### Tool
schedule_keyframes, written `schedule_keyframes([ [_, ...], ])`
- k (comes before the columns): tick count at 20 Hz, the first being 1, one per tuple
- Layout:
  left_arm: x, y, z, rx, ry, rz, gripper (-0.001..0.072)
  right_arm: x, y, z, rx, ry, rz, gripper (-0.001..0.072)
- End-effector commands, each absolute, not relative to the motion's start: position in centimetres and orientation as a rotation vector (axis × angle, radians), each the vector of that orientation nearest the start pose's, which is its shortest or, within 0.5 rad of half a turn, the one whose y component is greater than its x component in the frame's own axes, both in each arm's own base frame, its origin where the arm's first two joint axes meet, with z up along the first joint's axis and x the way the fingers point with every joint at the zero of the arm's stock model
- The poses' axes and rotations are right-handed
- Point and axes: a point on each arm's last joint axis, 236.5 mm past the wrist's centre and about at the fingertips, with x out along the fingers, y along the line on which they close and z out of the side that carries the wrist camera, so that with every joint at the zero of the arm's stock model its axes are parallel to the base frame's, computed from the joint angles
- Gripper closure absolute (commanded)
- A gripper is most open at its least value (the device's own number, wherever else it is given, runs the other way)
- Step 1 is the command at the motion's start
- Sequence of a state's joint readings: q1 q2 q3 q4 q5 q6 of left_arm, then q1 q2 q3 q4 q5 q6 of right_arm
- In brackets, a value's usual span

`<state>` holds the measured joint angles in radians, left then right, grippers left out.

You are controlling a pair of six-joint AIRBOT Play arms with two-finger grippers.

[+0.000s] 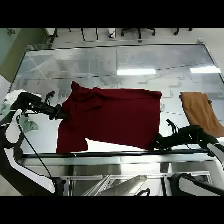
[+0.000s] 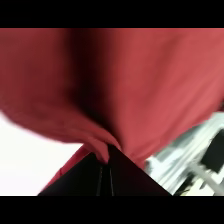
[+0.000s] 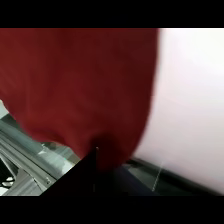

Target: Fold the shirts.

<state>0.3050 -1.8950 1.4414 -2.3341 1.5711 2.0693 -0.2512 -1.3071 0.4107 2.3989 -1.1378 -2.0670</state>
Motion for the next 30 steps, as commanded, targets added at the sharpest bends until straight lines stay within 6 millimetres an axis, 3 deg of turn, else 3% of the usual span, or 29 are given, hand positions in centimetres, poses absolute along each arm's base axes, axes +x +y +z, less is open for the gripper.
schedule_keyframes([
  [1, 42.6, -7.8, 0.8, -0.736, 1.284, -0.84, 0.0694, 25.5, 11.3, -10.0, 0.769, 1.435, 0.415, 0.0695],
  [3, 43.3, -8.5, 9.3, -0.658, 1.087, -0.884, 0.0694, 30.8, 10.3, -1.6, 0.677, 1.197, 0.466, 0.0695],
  [4, 43.2, -8.8, 15.0, -0.598, 0.952, -0.891, 0.0694, 33.1, 9.4, 4.5, 0.609, 1.037, 0.481, 0.0695],
  [5, 42.9, -8.7, 20.6, -0.548, 0.818, -0.851, 0.0694, 34.9, 8.2, 12.5, 0.529, 0.835, 0.475, 0.0695],
  [6, 42.0, -8.4, 27.3, -0.488, 0.643, -0.785, 0.0694, 35.2, 7.0, 21.3, 0.424, 0.615, 0.461, 0.0695],
  [7, 40.2, -7.9, 34.4, -0.433, 0.446, -0.703, 0.0694, 34.3, 6.0, 29.6, 0.323, 0.413, 0.431, 0.0695],
  [8, 37.4, -7.6, 41.1, -0.382, 0.25, -0.638, 0.0694, 32.0, 5.4, 37.6, 0.223, 0.216, 0.391, 0.0695],
  [9, 33.0, -7.6, 47.8, -0.31, 0.041, -0.574, 0.0694, 29.3, 5.2, 43.7, 0.139, 0.067, 0.349, 0.0695],
  [10, 28.5, -7.5, 52.8, -0.246, -0.132, -0.5, 0.0694, 26.5, 5.1, 48.4, 0.08, -0.044, 0.301, 0.0695],
  [12, 19.6, -7.5, 59.4, -0.116, -0.402, -0.339, 0.0694, 21.6, 6.0, 55.0, -0.034, -0.215, 0.234, 0.0695],
  [14, 13.9, -8.0, 61.8, -0.006, -0.525, -0.208, 0.0694, 18.8, 7.0, 58.0, -0.103, -0.303, 0.202, 0.0695],
  [16, 12.4, -8.3, 61.6, 0.029, -0.516, -0.15, 0.0694, 17.9, 7.6, 58.8, -0.124, -0.327, 0.2, 0.0695],
  [17, 13.1, -8.4, 60.9, 0.027, -0.479, -0.157, 0.0694, 18.1, 7.5, 58.6, -0.124, -0.317, 0.202, 0.0695],
  [20, 19.0, -6.6, 56.3, -0.021, -0.238, -0.191, 0.0694, 21.3, 6.6, 55.2, -0.098, -0.163, 0.24, 0.0695],
  [23, 26.0, -5.1, 48.7, -0.119, 0.082, -0.309, 0.0694, 26.1, 5.1, 48.7, 0.001, 0.072, 0.319, 0.0695],
  [25, 30.2, -5.0, 43.3, -0.216, 0.247, -0.42, 0.0694, 29.9, 4.3, 42.9, 0.118, 0.226, 0.375, 0.0695],
  [26, 32.6, -5.6, 39.9, -0.227, 0.326, -0.482, 0.0694, 31.8, 4.3, 38.9, 0.182, 0.321, 0.413, 0.0695],
  [28, 36.8, -7.6, 31.8, -0.265, 0.523, -0.572, 0.0694, 35.1, 4.7, 30.2, 0.3, 0.511, 0.465, 0.0695],
  [30, 41.0, -8.7, 21.8, -0.256, 0.741, -0.556, 0.0693, 38.0, 4.7, 21.4, 0.413, 0.652, 0.451, 0.0695],
])
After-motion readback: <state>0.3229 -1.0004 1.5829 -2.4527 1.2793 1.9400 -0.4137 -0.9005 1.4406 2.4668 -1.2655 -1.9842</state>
